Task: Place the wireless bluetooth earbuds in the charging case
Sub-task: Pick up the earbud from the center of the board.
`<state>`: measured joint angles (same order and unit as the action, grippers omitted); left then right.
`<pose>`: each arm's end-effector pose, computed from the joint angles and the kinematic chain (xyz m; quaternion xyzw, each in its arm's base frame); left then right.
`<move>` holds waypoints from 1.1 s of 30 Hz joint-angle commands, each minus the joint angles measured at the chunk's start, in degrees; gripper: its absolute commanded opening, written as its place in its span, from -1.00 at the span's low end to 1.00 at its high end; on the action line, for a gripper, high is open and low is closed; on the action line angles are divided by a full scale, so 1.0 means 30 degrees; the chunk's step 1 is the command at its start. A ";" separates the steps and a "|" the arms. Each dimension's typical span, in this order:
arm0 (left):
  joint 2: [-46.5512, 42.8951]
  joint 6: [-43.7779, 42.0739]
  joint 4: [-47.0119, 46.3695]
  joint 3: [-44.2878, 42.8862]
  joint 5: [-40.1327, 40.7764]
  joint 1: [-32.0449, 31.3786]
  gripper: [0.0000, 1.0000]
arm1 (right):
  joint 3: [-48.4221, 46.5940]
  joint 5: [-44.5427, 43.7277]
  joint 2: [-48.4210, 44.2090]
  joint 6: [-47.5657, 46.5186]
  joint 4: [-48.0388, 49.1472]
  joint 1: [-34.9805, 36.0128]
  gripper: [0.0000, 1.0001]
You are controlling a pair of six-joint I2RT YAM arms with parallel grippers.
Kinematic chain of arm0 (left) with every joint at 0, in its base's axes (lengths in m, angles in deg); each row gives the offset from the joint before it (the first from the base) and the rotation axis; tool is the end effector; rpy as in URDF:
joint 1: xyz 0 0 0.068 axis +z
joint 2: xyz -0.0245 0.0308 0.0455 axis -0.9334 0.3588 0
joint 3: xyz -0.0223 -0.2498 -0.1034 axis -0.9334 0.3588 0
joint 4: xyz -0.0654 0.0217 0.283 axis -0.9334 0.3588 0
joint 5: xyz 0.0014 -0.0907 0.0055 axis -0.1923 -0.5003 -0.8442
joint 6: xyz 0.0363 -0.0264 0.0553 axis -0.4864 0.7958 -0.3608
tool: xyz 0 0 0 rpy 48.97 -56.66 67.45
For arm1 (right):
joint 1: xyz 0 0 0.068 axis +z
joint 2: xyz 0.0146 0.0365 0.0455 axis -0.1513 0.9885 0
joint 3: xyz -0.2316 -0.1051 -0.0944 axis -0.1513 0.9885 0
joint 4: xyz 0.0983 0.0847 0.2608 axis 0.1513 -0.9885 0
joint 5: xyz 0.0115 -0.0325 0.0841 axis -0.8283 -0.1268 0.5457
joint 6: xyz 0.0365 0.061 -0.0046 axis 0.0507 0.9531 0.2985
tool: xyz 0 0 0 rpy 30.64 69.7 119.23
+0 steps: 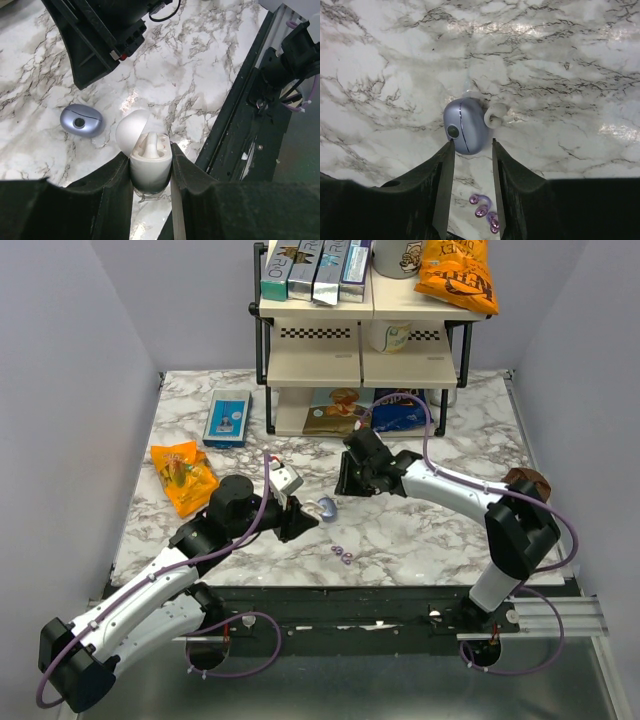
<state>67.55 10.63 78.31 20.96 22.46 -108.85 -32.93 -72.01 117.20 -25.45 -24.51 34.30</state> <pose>0.1644 -0.1698 0.2656 0.3152 0.7414 -0.4068 0.4307 0.2947 0.2708 0.1868 -0.0136 0.9447 0.1995 0.2598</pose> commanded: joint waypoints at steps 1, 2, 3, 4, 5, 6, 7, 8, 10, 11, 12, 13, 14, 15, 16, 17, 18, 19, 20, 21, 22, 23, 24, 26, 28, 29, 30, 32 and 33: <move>-0.0218 0.0171 -0.0376 -0.0101 0.0647 -0.0067 -1.00 | -0.0926 -0.1064 0.1121 0.1869 -0.1441 -0.0067 -0.14; -0.0247 0.0200 -0.0376 -0.0101 0.0648 -0.0067 -1.00 | -0.0956 -0.1034 0.1270 0.1927 -0.1500 -0.0067 -0.15; -0.0248 0.0200 -0.0376 -0.0101 0.0677 -0.0067 -1.00 | -0.0985 -0.0918 0.1446 0.2044 -0.1530 -0.0067 -0.16; -0.0248 0.0200 -0.0376 -0.0101 0.0706 -0.0067 -1.00 | -0.1015 -0.0888 0.1767 0.2074 -0.1501 -0.0067 -0.17; -0.0277 0.0229 -0.0376 -0.0043 0.0677 -0.0067 -1.00 | -0.1073 -0.0830 0.1915 0.2103 -0.1501 -0.0067 -0.18; -0.0306 0.0259 -0.0376 -0.0013 0.0677 -0.0067 -1.00 | -0.1103 -0.0742 0.2061 0.2162 -0.1530 -0.0067 -0.18; -0.0306 0.0259 -0.0376 -0.0042 0.0706 -0.0067 -1.00 | -0.1219 -0.0741 0.2179 0.2191 -0.1501 -0.0067 -0.19; -0.0306 0.0259 -0.0376 -0.0013 0.0677 -0.0096 -1.00 | -0.1278 -0.0741 0.2354 0.2221 -0.1530 -0.0067 -0.19; -0.0277 0.0288 -0.0376 0.0045 0.0706 -0.0096 -1.00 | -0.1395 -0.0829 0.2472 0.2192 -0.1559 -0.0067 -0.19; -0.0306 0.0317 -0.0405 0.0017 0.0677 -0.0096 -1.00 | -0.1541 -0.0858 0.2647 0.2192 -0.1559 -0.0067 -0.19; -0.0277 0.0318 -0.0405 0.0045 0.0648 -0.0067 -1.00 | -0.1629 -0.0858 0.2707 0.2192 -0.1617 -0.0067 -0.19; -0.0277 0.0347 -0.0463 0.0104 0.0648 -0.0096 -1.00 | -0.1688 -0.0887 0.2794 0.2163 -0.1647 -0.0067 -0.19; -0.0277 0.0376 -0.0493 0.0075 0.0648 -0.0096 -1.00 | -0.1892 -0.0859 0.2882 0.2104 -0.1647 -0.0067 -0.19; -0.0277 0.0376 -0.0493 0.0104 0.0619 -0.0096 -1.00 | -0.1952 -0.0887 0.3057 0.2075 -0.1734 -0.0096 -0.19; -0.0306 0.0347 -0.0493 0.0104 0.0647 -0.0067 -1.00 | -0.2011 -0.0830 0.3117 0.2074 -0.1706 -0.0067 -0.19; -0.0335 0.0347 -0.0493 0.0133 0.0677 -0.0067 -1.00 | -0.2069 -0.0858 0.3205 0.2045 -0.1764 -0.0067 -0.18; -0.0365 0.0347 -0.0464 0.0163 0.0648 -0.0067 -1.00 | -0.2128 -0.0858 0.3264 0.2016 -0.1736 -0.0067 -0.18; -0.0394 0.0347 -0.0435 0.0192 0.0648 -0.0067 -1.00 | -0.2186 -0.0858 0.3380 0.2016 -0.1764 -0.0067 -0.18; -0.0394 0.0347 -0.0463 0.0192 0.0677 -0.0096 -1.00 | -0.2216 -0.0829 0.3439 0.1958 -0.1765 -0.0038 -0.18; -0.0394 0.0347 -0.0493 0.0192 0.0677 -0.0067 -1.00 | -0.2332 -0.0829 0.3527 0.1928 -0.1765 -0.0067 -0.18; -0.0394 0.0318 -0.0493 0.0192 0.0677 -0.0067 -1.00 | -0.2362 -0.0800 0.3673 0.1899 -0.1794 -0.0067 -0.17; -0.0365 0.0318 -0.0493 0.0192 0.0677 -0.0067 -1.00 | -0.2392 -0.0800 0.3761 0.1841 -0.1794 -0.0067 -0.17; -0.0336 0.0318 -0.0493 0.0163 0.0706 -0.0067 -1.00 | -0.2421 -0.0800 0.3791 0.1811 -0.1823 -0.0067 -0.17; -0.0307 0.0318 -0.0493 0.0163 0.0677 -0.0096 -1.00 | -0.2480 -0.0829 0.3967 0.1810 -0.1852 -0.0067 -0.17; -0.0277 0.0318 -0.0463 0.0163 0.0677 -0.0067 -1.00 | -0.2480 -0.0829 0.4055 0.1782 -0.1881 -0.0067 -0.18; -0.0306 0.0289 -0.0464 0.0192 0.0677 -0.0067 -1.00 | -0.2451 -0.0829 0.4055 0.1752 -0.1882 -0.0067 -0.18; -0.0306 0.0288 -0.0464 0.0163 0.0706 -0.0096 -1.00 | -0.2422 -0.0771 0.4084 0.1723 -0.1911 -0.0067 -0.18; -0.0248 0.0288 -0.0464 0.0192 0.0677 -0.0096 -1.00 | -0.2334 -0.0799 0.4113 0.1723 -0.1911 -0.0067 -0.20; -0.0248 0.0288 -0.0464 0.0192 0.0706 -0.0096 -1.00 | -0.2275 -0.0800 0.4114 0.1665 -0.1911 -0.0096 -0.20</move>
<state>67.24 11.03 78.26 20.98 23.59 -108.85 -38.90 -73.14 128.35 -20.27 -28.80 34.30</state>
